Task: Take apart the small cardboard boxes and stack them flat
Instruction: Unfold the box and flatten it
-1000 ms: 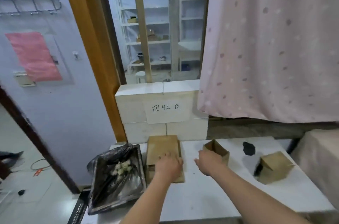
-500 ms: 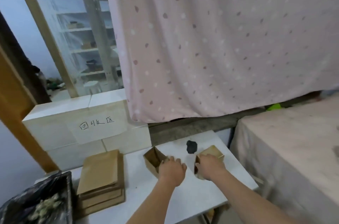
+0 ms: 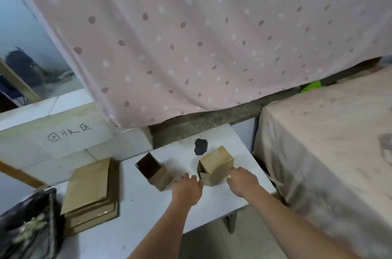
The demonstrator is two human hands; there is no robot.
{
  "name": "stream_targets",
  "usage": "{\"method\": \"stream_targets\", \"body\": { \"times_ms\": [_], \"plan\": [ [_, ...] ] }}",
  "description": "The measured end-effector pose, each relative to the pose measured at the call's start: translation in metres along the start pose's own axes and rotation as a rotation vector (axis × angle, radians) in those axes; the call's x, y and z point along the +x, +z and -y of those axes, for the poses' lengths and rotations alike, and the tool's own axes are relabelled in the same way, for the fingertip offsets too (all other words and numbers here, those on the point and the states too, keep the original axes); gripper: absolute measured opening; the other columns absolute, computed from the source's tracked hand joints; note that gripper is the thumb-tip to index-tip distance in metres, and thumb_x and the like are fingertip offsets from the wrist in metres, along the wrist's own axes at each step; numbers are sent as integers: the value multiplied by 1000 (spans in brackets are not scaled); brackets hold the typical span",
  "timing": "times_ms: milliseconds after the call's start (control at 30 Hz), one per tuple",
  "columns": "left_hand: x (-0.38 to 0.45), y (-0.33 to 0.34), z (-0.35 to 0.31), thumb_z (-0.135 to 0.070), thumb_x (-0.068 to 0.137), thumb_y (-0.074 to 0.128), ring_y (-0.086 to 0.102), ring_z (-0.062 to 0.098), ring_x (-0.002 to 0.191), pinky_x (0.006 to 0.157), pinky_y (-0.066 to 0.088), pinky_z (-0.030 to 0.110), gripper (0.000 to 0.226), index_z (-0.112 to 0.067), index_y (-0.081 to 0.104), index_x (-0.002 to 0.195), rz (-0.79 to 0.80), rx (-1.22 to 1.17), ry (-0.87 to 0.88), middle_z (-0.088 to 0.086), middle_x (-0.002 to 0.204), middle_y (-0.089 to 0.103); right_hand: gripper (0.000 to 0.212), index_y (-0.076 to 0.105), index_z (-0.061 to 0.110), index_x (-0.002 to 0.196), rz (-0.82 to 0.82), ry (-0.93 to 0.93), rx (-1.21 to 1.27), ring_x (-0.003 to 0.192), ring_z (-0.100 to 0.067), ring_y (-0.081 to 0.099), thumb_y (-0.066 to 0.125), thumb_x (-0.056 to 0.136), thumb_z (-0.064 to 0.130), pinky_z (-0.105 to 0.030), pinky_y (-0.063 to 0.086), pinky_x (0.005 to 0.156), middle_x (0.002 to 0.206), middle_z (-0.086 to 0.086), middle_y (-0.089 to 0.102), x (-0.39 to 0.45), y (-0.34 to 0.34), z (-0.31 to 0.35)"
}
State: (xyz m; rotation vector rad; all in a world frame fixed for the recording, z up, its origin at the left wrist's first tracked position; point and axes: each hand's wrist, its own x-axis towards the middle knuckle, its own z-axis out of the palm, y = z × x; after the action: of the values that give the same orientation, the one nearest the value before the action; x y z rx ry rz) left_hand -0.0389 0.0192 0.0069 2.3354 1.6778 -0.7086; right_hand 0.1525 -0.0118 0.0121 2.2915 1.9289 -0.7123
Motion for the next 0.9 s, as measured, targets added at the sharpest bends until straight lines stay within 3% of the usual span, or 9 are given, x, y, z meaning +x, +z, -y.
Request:
{"method": "stream_targets", "body": {
  "times_ms": [267,400,567,667,800,900],
  "plan": [
    [76,-6,-10,-30,106,25,47,35,122,94,45,47,45,-13,39,145,38,-40,6,14,134,48,38,56,12,127,21,49,149,115,-30,57,41,103,38,-36,46,87,123,-11,59,53,5,-11],
    [112,-12,-21,-36,102,34,42,32,128,104,40,46,48,-15,35,145,16,-195,-29,12,139,43,39,60,10,125,88,95,268,113,-30,58,40,103,36,-37,50,93,124,-12,61,79,5,-10],
    [146,-3,-30,-54,91,51,20,30,148,119,19,53,85,-19,11,158,27,-273,-35,10,159,22,38,55,9,130,151,139,349,113,-31,59,44,103,33,-36,50,94,124,-14,63,111,2,-14],
    [165,6,-34,-45,86,64,12,31,151,121,9,55,100,-19,1,159,27,-225,8,12,162,14,37,52,9,131,197,182,392,115,-31,57,46,102,30,-33,49,91,128,-14,59,131,1,-23],
    [182,14,-43,-35,79,76,25,33,145,122,11,53,109,-16,2,158,67,-226,44,13,154,28,29,56,13,123,243,254,433,104,-26,58,48,100,28,-32,51,85,123,-11,60,149,6,-40],
    [198,13,-43,-34,78,75,41,34,133,117,27,49,104,-15,8,155,71,-321,44,14,145,39,33,54,21,130,269,291,455,96,-18,53,49,100,32,-22,44,66,130,-6,58,161,4,-50]
  ]
}}
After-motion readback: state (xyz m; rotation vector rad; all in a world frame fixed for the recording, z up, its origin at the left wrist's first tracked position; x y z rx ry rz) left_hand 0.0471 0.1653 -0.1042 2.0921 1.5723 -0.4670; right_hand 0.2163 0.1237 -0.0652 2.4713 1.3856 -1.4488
